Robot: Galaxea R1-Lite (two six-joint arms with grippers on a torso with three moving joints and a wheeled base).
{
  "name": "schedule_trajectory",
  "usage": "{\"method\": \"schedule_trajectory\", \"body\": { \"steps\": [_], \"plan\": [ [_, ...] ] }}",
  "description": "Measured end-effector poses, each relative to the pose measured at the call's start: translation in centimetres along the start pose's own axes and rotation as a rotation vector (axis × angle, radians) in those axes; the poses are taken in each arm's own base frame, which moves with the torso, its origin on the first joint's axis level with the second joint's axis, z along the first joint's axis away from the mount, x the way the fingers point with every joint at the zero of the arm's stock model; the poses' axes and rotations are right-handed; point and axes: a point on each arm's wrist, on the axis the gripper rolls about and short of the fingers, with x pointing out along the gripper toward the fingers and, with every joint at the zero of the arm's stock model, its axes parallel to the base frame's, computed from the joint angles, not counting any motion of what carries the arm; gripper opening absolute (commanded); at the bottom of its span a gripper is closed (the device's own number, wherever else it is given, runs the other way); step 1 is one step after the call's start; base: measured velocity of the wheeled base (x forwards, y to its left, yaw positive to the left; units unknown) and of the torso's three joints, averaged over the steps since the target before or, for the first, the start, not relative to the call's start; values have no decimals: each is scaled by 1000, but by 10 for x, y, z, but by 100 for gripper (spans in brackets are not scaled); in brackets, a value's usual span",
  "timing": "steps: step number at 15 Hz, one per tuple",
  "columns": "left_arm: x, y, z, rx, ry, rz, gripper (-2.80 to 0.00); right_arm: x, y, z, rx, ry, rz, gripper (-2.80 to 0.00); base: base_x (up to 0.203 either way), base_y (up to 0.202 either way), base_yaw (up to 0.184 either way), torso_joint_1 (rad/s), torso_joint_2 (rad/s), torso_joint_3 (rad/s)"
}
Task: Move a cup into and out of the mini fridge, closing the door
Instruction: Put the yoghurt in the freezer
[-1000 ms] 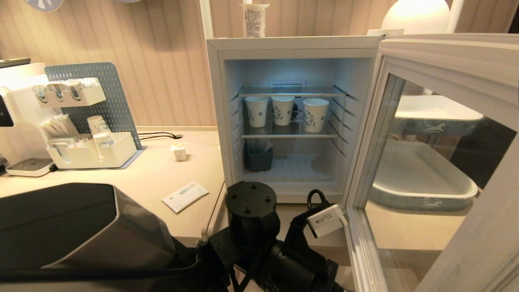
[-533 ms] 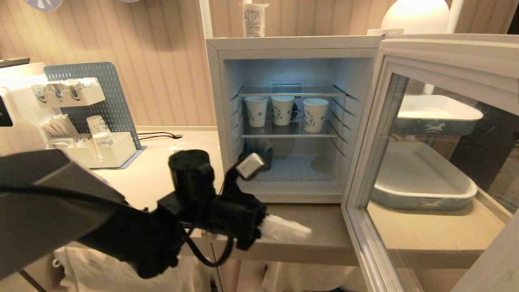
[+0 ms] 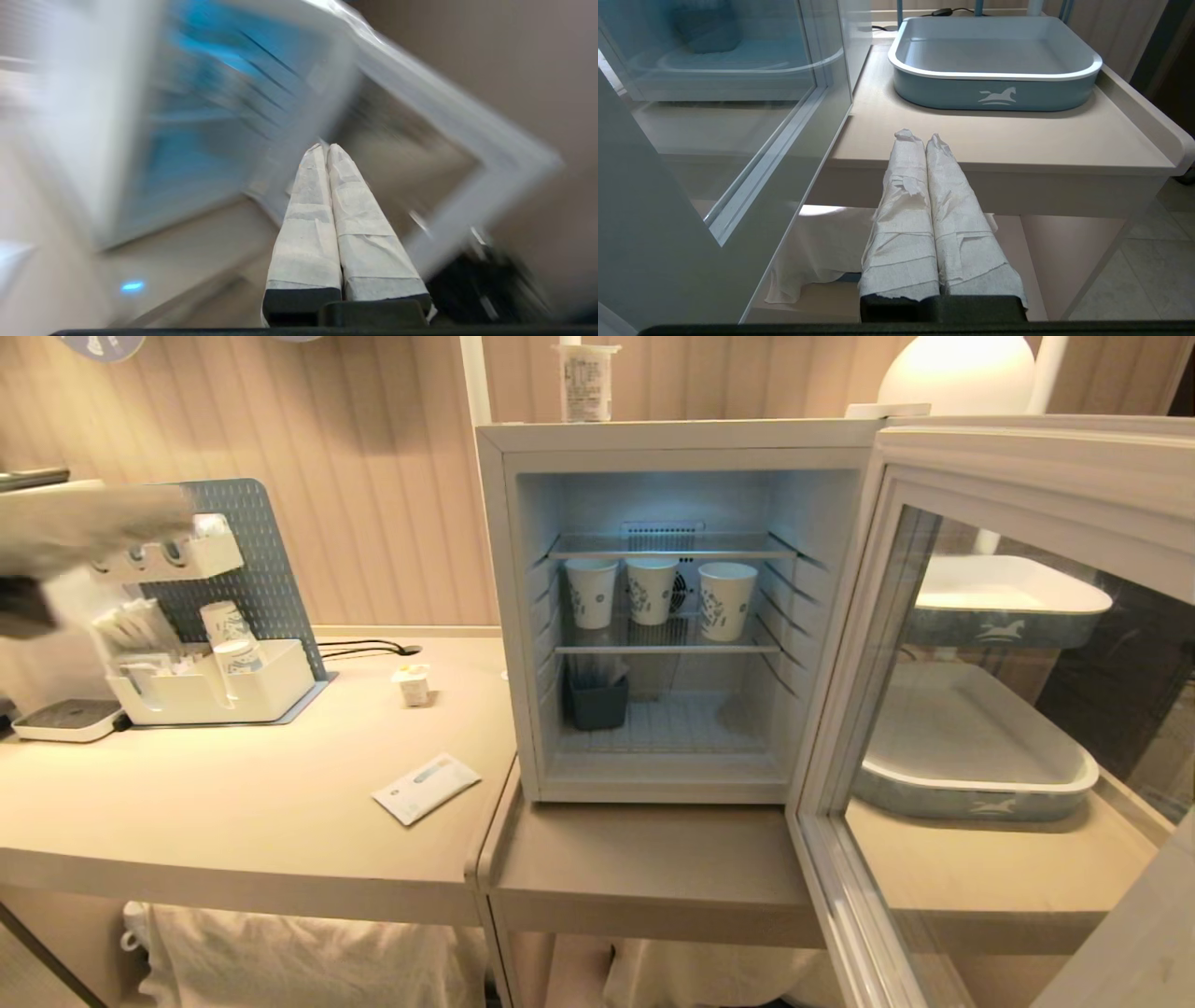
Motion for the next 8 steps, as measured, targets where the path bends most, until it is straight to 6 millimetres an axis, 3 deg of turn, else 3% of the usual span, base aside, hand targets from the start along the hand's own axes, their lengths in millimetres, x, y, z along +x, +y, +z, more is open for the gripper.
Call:
{"method": "schedule_trajectory", "body": {
  "steps": [2, 4, 6, 8],
  "plan": [
    [-49, -67, -5, 33, -107, 249, -280, 0, 0, 0, 0, 0, -1, -280, 0, 0, 0, 0, 0, 0],
    [-67, -134, -28, 41, -175, 421, -280, 0, 0, 0, 0, 0, 0, -280, 0, 0, 0, 0, 0, 0],
    [-78, -180, -50, -1, -161, 436, -280, 0, 0, 0, 0, 0, 0, -280, 0, 0, 0, 0, 0, 0],
    [-103, -211, -73, -31, -92, 370, -280, 0, 0, 0, 0, 0, 0, -280, 0, 0, 0, 0, 0, 0]
  ]
}}
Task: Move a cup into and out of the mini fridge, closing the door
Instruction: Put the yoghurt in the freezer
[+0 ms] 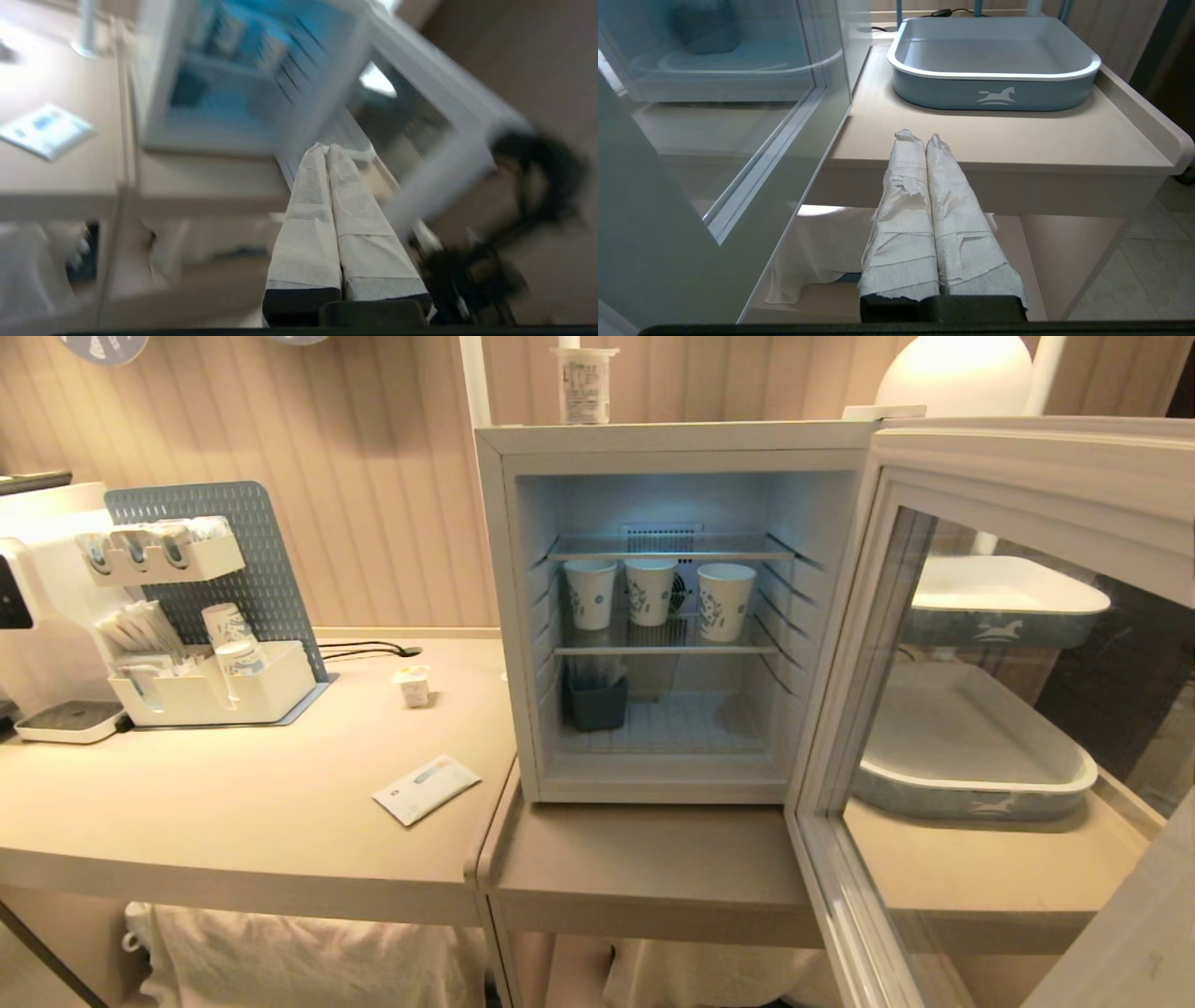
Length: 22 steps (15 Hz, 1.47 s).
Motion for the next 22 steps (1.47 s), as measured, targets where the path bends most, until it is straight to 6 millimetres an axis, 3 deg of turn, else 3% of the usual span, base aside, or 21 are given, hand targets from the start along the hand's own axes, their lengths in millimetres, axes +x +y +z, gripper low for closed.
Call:
{"method": "schedule_trajectory", "body": {
  "steps": [2, 4, 8, 12, 15, 18, 22],
  "plan": [
    [-43, -1, -29, 30, 49, 1, -280, 0, 0, 0, 0, 0, -2, -280, 0, 0, 0, 0, 0, 0],
    [-72, 10, -64, 88, 64, 84, -280, 0, 0, 0, 0, 0, 0, -280, 0, 0, 0, 0, 0, 0],
    [-97, 43, -115, 112, 141, 292, -280, 0, 0, 0, 0, 0, 0, -280, 0, 0, 0, 0, 0, 0],
    [-74, 86, -138, 276, -14, 462, -280, 0, 0, 0, 0, 0, -1, -280, 0, 0, 0, 0, 0, 0],
    [-28, 135, -159, 311, -90, 647, -280, 0, 0, 0, 0, 0, 0, -280, 0, 0, 0, 0, 0, 0],
    [16, 186, -196, 439, -100, 697, -280, 0, 0, 0, 1, 0, -1, -280, 0, 0, 0, 0, 0, 0],
    [29, 197, -207, 552, -179, 531, -280, 0, 0, 0, 1, 0, -2, -280, 0, 0, 0, 0, 0, 0]
  ]
}}
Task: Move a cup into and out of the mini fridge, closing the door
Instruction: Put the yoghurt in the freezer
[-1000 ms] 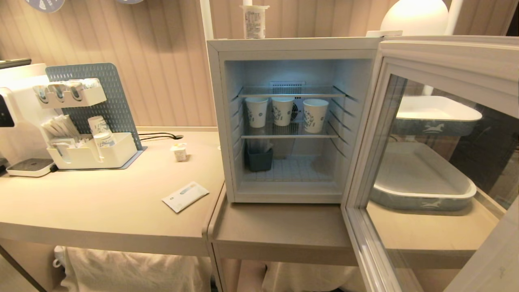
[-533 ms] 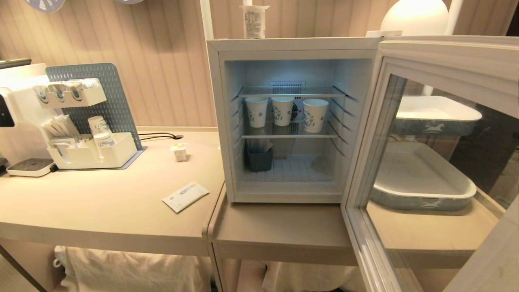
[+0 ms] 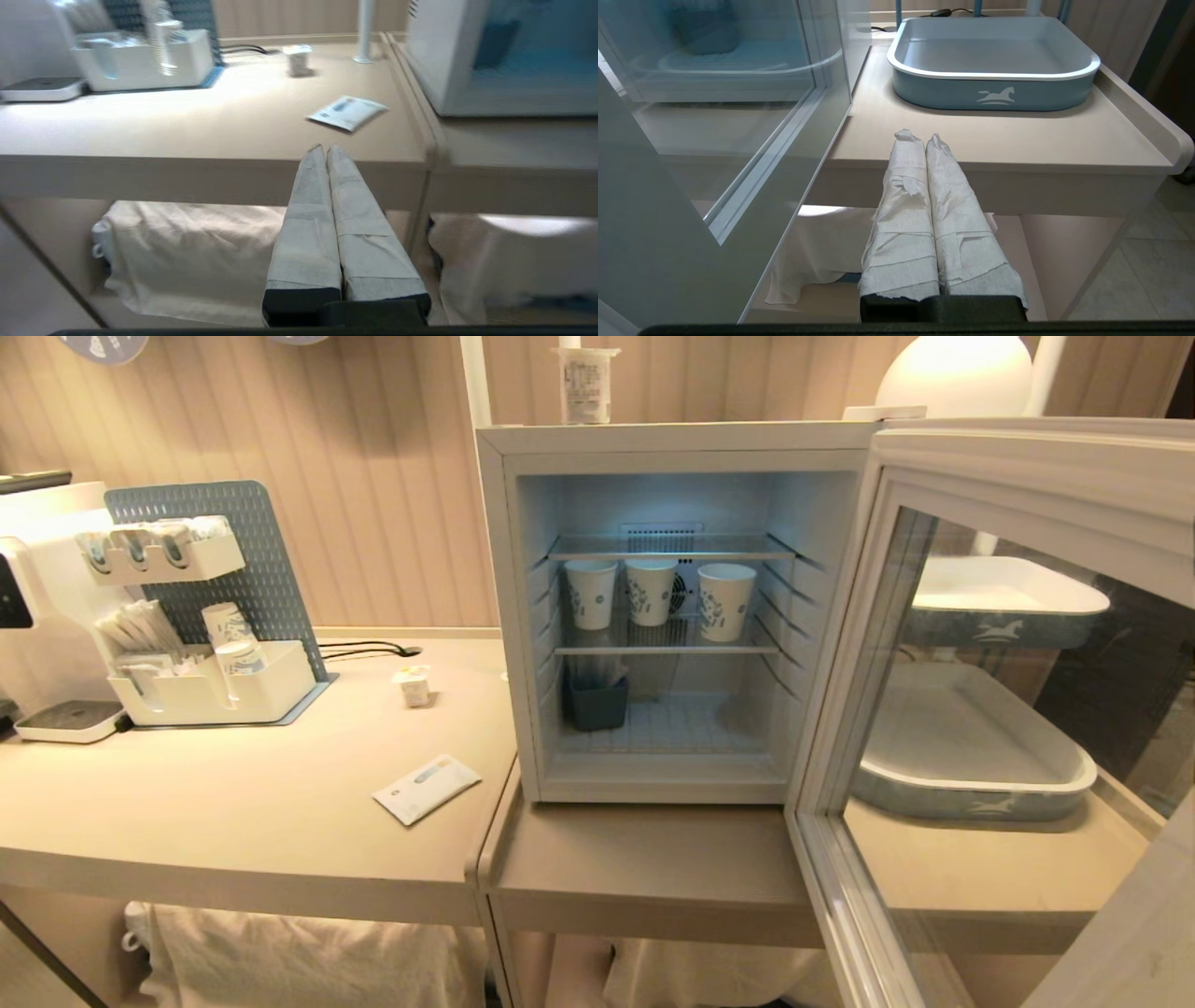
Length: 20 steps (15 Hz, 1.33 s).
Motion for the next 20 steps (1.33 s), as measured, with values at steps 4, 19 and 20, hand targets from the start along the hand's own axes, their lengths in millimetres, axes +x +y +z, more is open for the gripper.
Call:
{"method": "schedule_trajectory", "body": {
  "steps": [4, 19, 20],
  "plan": [
    [0, -2, -11, 18, 86, -50, -280, 0, 0, 0, 0, 0, 0, -280, 0, 0, 0, 0, 0, 0],
    [0, -1, -11, -16, 78, -45, -280, 0, 0, 0, 5, 1, -1, -280, -113, 4, 0, 2, 2, 0],
    [0, -1, -11, -18, 77, -46, -280, 0, 0, 0, 5, 1, -1, -280, 1, 134, -5, 4, -1, 5]
  ]
}}
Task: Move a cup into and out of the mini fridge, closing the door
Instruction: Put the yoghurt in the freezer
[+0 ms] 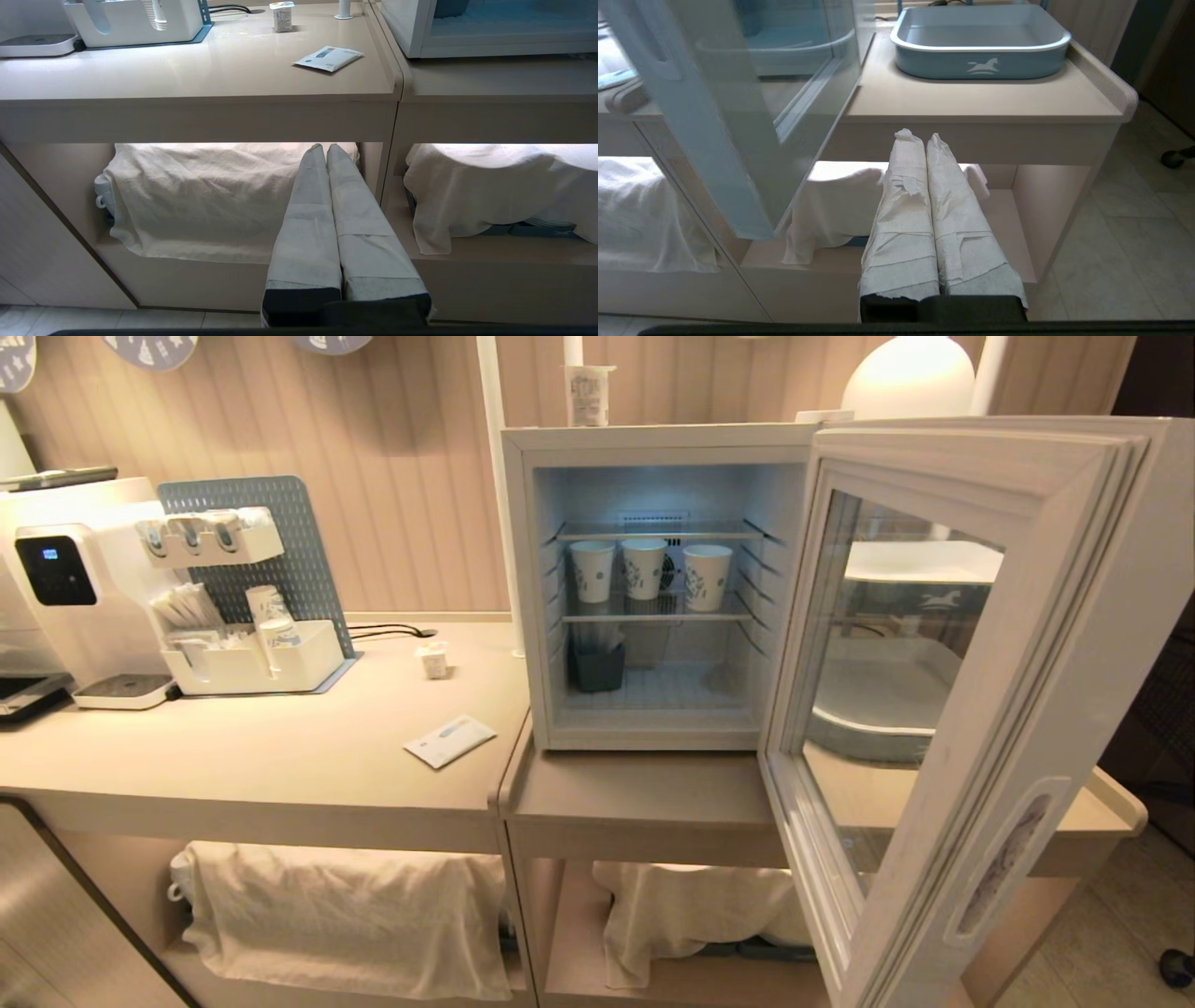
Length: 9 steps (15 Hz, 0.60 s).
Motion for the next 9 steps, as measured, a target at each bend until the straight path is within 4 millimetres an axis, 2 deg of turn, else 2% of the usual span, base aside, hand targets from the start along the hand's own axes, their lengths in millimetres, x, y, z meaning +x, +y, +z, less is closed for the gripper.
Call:
{"method": "schedule_trajectory", "body": {
  "steps": [9],
  "plan": [
    [0, 0, 0, -3, -2, 0, -280, 0, 0, 0, -1, -1, 1, -280, 0, 189, 0, 3, 2, 3]
  ]
}}
